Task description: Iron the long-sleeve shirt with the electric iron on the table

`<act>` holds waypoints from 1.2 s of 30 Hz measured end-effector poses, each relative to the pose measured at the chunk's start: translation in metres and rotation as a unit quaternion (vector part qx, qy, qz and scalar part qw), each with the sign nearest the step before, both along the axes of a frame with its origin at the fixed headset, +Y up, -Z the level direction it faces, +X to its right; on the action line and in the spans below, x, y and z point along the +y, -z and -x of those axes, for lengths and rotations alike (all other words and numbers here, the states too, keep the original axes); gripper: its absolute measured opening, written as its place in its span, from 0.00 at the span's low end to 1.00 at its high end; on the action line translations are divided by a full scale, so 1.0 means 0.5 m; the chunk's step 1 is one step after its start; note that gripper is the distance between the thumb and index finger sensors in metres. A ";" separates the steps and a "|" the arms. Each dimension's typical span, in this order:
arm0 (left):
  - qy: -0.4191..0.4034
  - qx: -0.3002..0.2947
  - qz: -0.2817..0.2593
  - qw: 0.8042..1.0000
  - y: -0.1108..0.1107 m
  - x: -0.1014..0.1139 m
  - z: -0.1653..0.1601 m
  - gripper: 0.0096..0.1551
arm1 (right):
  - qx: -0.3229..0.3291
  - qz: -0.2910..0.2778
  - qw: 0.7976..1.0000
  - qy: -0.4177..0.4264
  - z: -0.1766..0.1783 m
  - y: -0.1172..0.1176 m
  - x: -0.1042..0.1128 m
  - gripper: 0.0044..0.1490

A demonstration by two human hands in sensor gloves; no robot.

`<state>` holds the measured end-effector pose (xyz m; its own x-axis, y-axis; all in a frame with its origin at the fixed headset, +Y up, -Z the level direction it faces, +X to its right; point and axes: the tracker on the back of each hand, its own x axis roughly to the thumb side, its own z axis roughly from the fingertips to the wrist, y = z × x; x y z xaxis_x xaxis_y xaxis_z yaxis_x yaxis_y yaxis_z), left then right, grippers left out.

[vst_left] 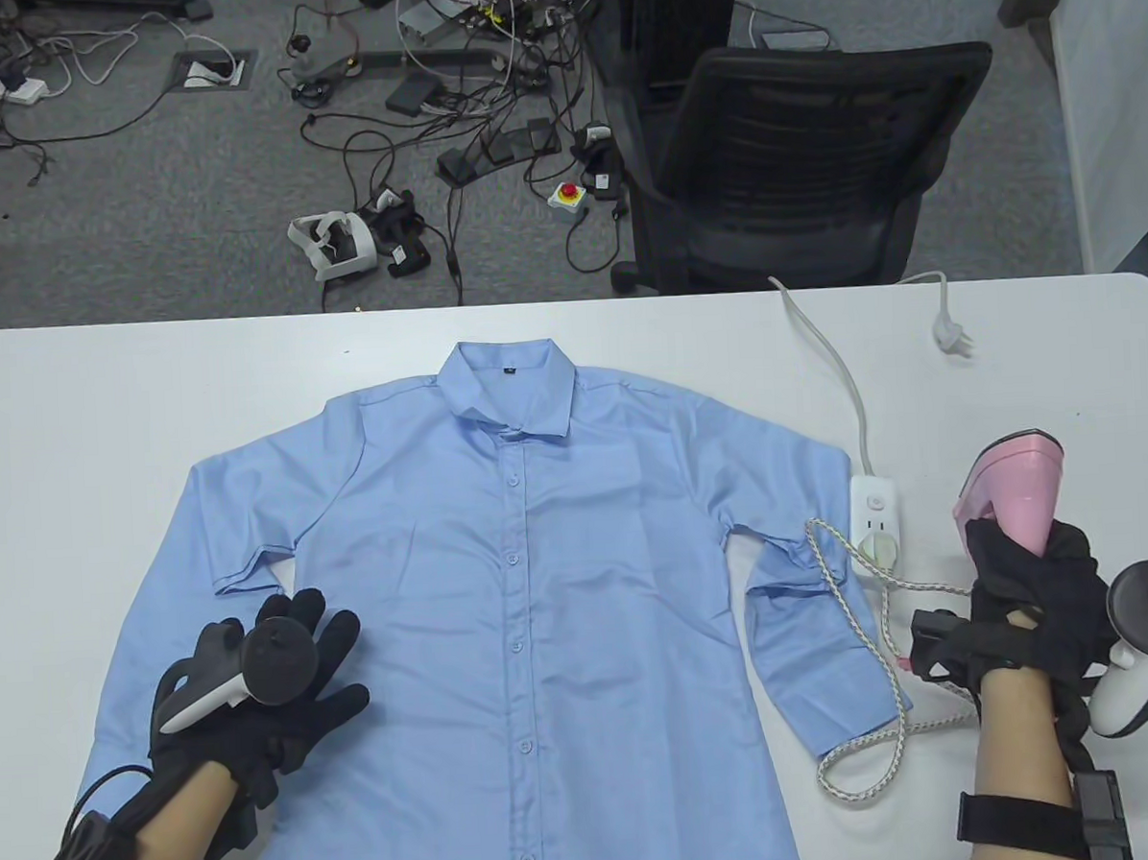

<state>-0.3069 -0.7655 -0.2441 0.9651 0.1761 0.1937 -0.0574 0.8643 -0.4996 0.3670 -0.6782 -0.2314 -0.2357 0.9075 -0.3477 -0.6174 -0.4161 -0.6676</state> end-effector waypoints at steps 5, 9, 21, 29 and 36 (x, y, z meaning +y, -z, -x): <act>-0.013 -0.027 0.003 1.000 -0.010 0.008 -0.021 0.45 | 0.007 0.043 0.999 0.011 -0.011 0.025 -0.067 0.20; -0.026 -0.060 -0.009 0.998 -0.024 0.019 -0.051 0.45 | 0.015 0.062 0.997 0.050 -0.016 0.042 -0.101 0.20; -0.030 -0.067 -0.009 0.997 -0.030 0.020 -0.054 0.45 | 0.022 0.141 0.989 0.047 -0.024 0.038 -0.125 0.19; -0.027 -0.072 -0.007 0.997 -0.034 0.018 -0.060 0.45 | 0.021 0.129 0.991 0.031 -0.020 0.046 -0.115 0.22; -0.026 -0.071 0.004 0.997 -0.031 0.010 -0.059 0.45 | 0.014 0.152 0.988 -0.026 -0.019 0.066 -0.104 0.27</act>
